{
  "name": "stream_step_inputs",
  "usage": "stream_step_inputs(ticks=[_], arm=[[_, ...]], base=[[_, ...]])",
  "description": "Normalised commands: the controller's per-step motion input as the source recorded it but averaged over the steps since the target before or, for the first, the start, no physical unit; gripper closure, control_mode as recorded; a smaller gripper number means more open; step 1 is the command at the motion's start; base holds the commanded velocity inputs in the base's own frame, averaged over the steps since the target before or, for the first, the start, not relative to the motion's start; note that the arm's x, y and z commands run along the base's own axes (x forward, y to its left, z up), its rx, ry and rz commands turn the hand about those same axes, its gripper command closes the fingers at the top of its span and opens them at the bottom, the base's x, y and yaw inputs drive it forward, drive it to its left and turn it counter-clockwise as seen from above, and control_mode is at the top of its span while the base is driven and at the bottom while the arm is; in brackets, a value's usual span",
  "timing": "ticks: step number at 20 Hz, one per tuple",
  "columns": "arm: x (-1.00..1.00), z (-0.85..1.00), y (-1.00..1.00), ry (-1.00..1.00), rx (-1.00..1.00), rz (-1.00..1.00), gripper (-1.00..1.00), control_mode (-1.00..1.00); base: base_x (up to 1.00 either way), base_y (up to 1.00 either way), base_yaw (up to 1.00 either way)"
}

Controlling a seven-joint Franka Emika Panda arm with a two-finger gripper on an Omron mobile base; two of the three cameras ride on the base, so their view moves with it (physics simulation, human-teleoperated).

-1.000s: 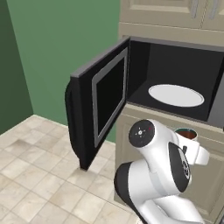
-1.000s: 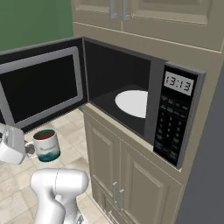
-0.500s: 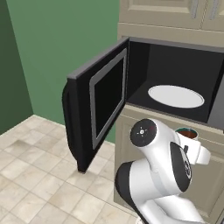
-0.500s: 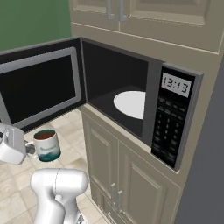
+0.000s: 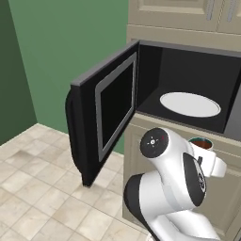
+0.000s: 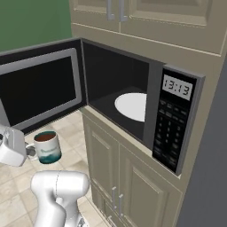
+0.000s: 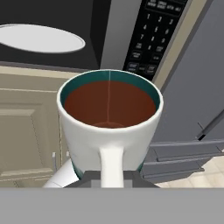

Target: Place the microwavable item in the microwave. Then, close the microwave door and press the start button.

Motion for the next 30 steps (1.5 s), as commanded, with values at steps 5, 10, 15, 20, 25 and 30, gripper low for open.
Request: stream_step_inputs(ticks=[5,10,15,20,25,30], arm=[[0.00,0.00,0.00,0.00,0.00,0.00,1.00,1.00],[0.00,0.00,0.00,0.00,0.00,0.00,1.00,1.00],[0.02,0.00,-0.04,0.00,0.01,0.00,1.00,-1.00],[0.32,0.19,-0.58,-0.17,0.01,0.00,1.00,-1.00],[0.50,0.23,-0.54,-0.15,0.00,0.00,1.00,-1.00],[0.37,0.23,-0.36,-0.10,0.00,0.00,1.00,-1.00]], base=[[0.01,-0.05,0.00],[0.11,0.00,0.00],[0.08,-0.03,0.00],[0.00,0.00,0.00],[0.00,0.00,0.00],[0.00,0.00,0.00]])
